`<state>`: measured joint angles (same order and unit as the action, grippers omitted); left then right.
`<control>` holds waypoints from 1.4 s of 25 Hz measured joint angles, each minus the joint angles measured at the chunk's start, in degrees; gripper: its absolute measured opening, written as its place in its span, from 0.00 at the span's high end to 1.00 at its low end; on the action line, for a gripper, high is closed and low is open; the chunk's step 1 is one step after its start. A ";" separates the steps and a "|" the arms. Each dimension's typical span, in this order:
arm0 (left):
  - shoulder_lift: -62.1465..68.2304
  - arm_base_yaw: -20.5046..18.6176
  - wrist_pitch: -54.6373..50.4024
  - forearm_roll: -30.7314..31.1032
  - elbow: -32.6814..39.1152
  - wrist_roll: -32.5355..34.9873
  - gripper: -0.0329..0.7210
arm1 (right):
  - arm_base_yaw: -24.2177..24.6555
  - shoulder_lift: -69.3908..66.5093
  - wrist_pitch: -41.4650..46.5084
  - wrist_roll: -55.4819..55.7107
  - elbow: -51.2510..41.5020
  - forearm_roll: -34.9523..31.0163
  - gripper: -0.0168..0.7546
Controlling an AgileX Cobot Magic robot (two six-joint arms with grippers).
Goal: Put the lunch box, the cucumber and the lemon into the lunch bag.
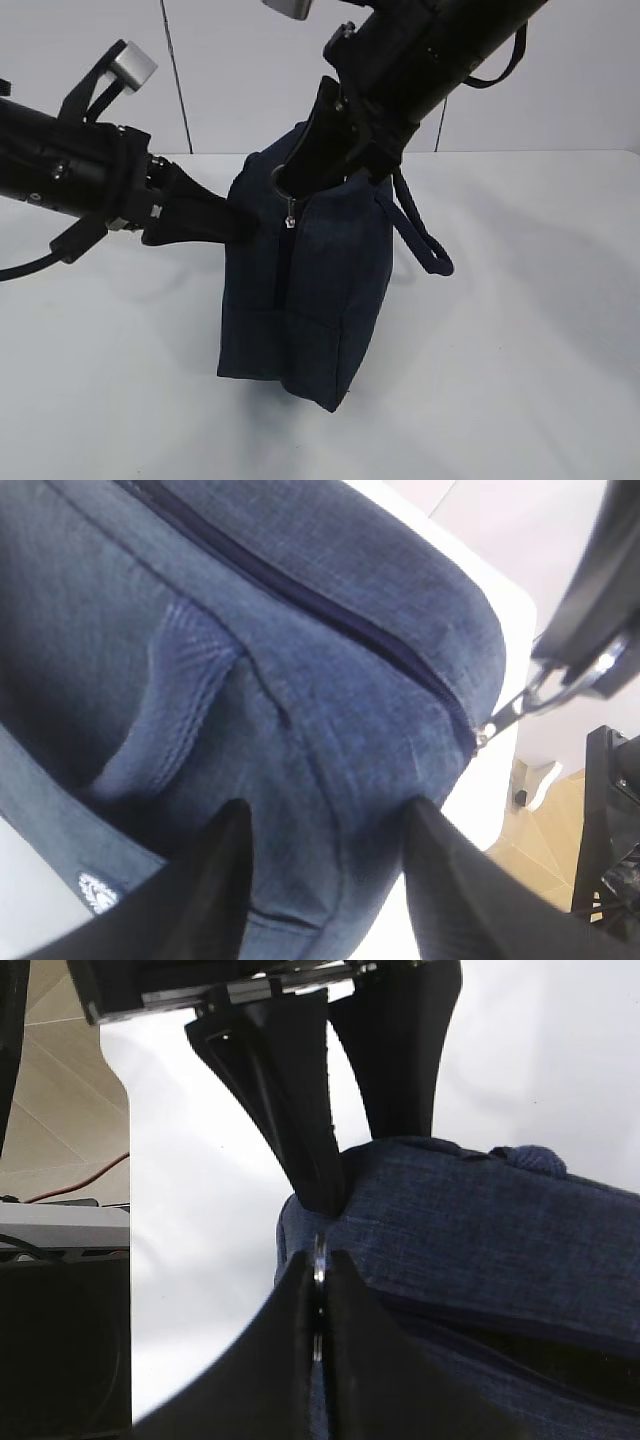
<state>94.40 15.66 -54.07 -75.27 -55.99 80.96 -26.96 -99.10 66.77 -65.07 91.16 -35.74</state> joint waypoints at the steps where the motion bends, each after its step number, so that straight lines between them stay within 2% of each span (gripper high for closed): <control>1: 0.00 0.00 0.00 0.00 0.00 0.09 0.50 | 0.00 0.00 0.00 0.00 0.00 0.00 0.97; 7: 1.23 0.00 -1.15 -0.12 0.00 0.22 0.68 | 0.00 0.00 0.00 0.00 0.00 0.00 0.97; 12: 3.11 0.00 -3.09 -1.57 0.00 0.35 0.78 | 0.00 -0.13 0.00 0.00 0.00 0.19 0.97; 17: 3.24 0.00 -3.13 -1.92 0.00 0.35 0.95 | 0.00 -0.37 0.00 0.00 0.00 0.19 0.97; 31: 3.34 0.00 -4.41 -1.73 0.00 0.35 0.96 | 0.00 -0.37 -1.20 1.62 0.36 2.10 0.97; 35: 3.34 0.00 -3.95 -1.73 0.00 0.35 0.96 | 0.00 -0.37 -1.90 4.37 1.18 5.00 0.97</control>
<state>97.75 15.66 -58.02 -77.00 -55.99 81.32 -26.96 -99.47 64.87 -60.69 92.34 -30.74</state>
